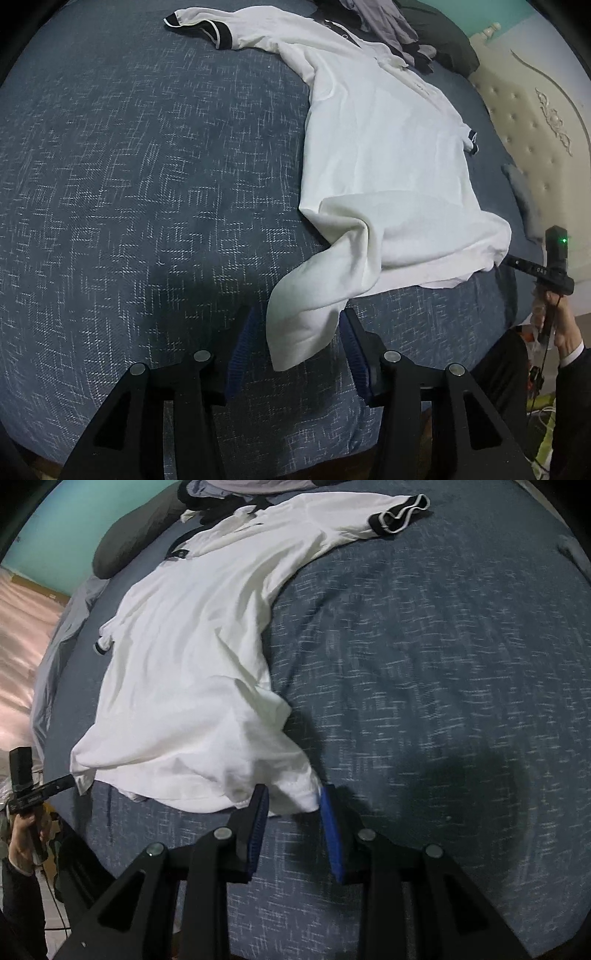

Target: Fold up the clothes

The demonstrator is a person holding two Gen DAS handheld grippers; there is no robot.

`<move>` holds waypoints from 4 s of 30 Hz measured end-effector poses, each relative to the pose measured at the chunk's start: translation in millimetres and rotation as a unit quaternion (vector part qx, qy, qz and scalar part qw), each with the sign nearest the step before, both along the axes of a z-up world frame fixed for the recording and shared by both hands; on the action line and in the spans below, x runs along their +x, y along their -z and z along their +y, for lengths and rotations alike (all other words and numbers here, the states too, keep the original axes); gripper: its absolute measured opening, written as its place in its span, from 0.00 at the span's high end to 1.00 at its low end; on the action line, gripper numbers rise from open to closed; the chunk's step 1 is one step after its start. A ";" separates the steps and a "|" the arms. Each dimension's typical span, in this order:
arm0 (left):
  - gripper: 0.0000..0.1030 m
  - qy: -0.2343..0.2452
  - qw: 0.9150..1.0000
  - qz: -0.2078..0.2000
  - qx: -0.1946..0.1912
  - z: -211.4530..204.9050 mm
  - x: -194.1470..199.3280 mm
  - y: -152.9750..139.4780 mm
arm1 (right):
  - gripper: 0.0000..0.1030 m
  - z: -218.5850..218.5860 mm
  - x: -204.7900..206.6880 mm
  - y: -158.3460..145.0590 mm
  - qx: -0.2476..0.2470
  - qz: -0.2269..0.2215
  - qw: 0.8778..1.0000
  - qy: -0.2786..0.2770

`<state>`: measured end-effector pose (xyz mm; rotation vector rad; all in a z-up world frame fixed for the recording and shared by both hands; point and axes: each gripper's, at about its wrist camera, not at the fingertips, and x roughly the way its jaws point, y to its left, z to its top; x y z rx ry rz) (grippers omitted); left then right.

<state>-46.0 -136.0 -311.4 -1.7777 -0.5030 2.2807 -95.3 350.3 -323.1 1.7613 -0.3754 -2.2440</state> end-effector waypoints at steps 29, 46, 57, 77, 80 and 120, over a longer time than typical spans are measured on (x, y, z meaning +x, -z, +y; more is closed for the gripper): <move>0.94 0.015 0.999 0.024 -0.023 -0.1 -0.5 -18.3 | 0.60 -1.7 -0.8 -23.8 -0.009 0.034 0.999 -0.004; 0.98 -0.003 0.999 0.048 -0.010 -11.0 -3.9 -40.2 | 0.94 -14.7 -1.5 -5.6 0.008 0.050 0.998 -0.030; 0.98 0.012 0.999 0.029 -0.021 -2.7 -5.7 -34.2 | 0.95 -7.9 6.0 -58.4 0.001 0.089 0.995 -0.047; 0.66 0.013 0.999 -0.021 -0.043 -4.4 -15.8 24.3 | 0.95 -12.0 8.8 -43.4 -0.006 0.079 0.996 -0.043; 0.93 0.022 0.999 -0.015 -0.037 -2.3 -14.5 23.7 | 0.95 -12.8 9.6 -46.0 -0.009 0.082 0.996 -0.044; 0.96 0.085 0.993 0.025 -0.081 13.2 48.6 -52.6 | 0.95 2.3 79.8 -76.5 0.021 0.056 0.994 -0.095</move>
